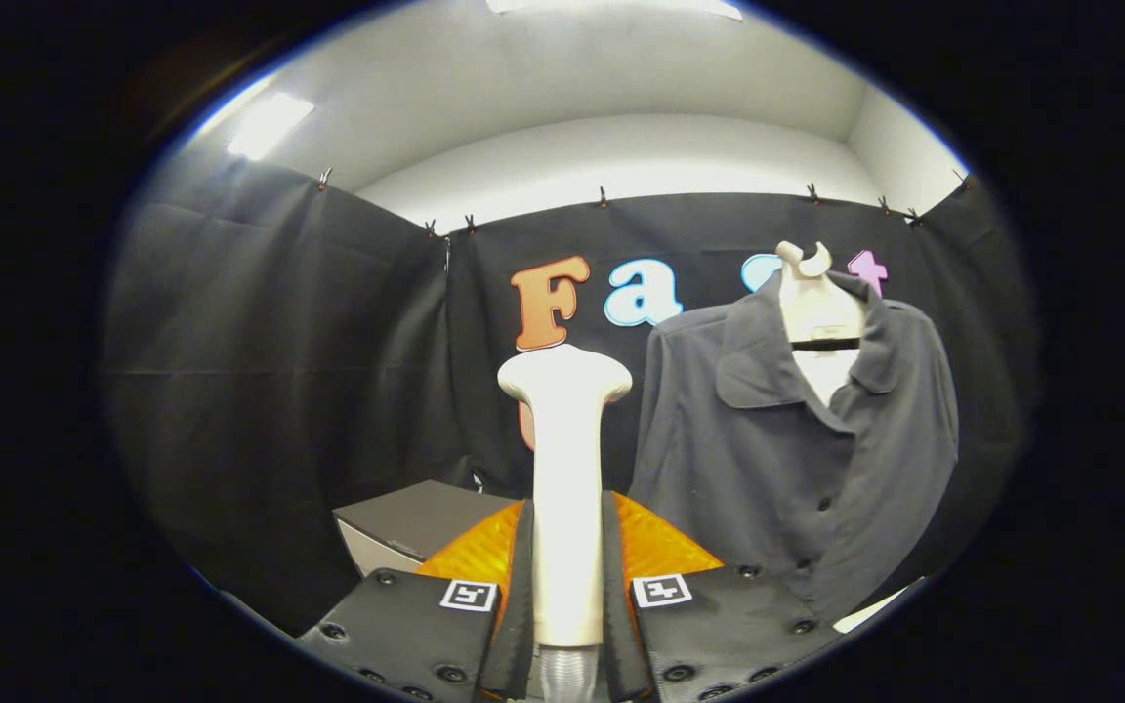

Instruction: Iron the clothes twice with a garment steamer, once on the left side and once on the right side.

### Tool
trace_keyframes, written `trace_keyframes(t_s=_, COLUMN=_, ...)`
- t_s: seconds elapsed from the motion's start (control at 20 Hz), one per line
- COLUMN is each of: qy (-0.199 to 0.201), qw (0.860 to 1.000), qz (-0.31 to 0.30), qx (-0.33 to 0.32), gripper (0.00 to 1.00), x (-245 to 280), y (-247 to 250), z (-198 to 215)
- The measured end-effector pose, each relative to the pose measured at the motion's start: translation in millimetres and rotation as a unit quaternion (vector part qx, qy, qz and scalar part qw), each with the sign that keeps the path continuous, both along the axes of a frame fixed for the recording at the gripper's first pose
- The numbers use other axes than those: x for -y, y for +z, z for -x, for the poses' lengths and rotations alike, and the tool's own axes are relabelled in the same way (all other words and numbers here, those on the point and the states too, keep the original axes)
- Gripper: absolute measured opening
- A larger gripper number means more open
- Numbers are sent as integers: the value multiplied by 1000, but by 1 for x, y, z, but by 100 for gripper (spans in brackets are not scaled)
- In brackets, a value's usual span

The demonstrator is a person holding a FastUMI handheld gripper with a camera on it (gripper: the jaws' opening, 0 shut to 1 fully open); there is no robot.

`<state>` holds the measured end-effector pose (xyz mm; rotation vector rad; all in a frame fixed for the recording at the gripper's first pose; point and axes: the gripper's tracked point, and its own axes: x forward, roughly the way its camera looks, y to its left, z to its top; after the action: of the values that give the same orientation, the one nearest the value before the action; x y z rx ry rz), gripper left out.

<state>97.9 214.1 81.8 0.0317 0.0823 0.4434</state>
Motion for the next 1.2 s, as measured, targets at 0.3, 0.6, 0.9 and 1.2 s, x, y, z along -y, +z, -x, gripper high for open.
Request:
trace_keyframes(t_s=0.3, qy=-46, qw=999, qz=-1, qx=22, gripper=37, x=56, y=6, z=28)
trace_keyframes(t_s=0.6, qy=-121, qw=989, qz=6, qx=79, gripper=36, x=113, y=3, z=40)
trace_keyframes(t_s=0.9, qy=-161, qw=983, qz=4, qx=84, gripper=37, x=152, y=-18, z=59)
trace_keyframes(t_s=1.2, qy=-199, qw=977, qz=-1, qx=80, gripper=37, x=187, y=-40, z=65)
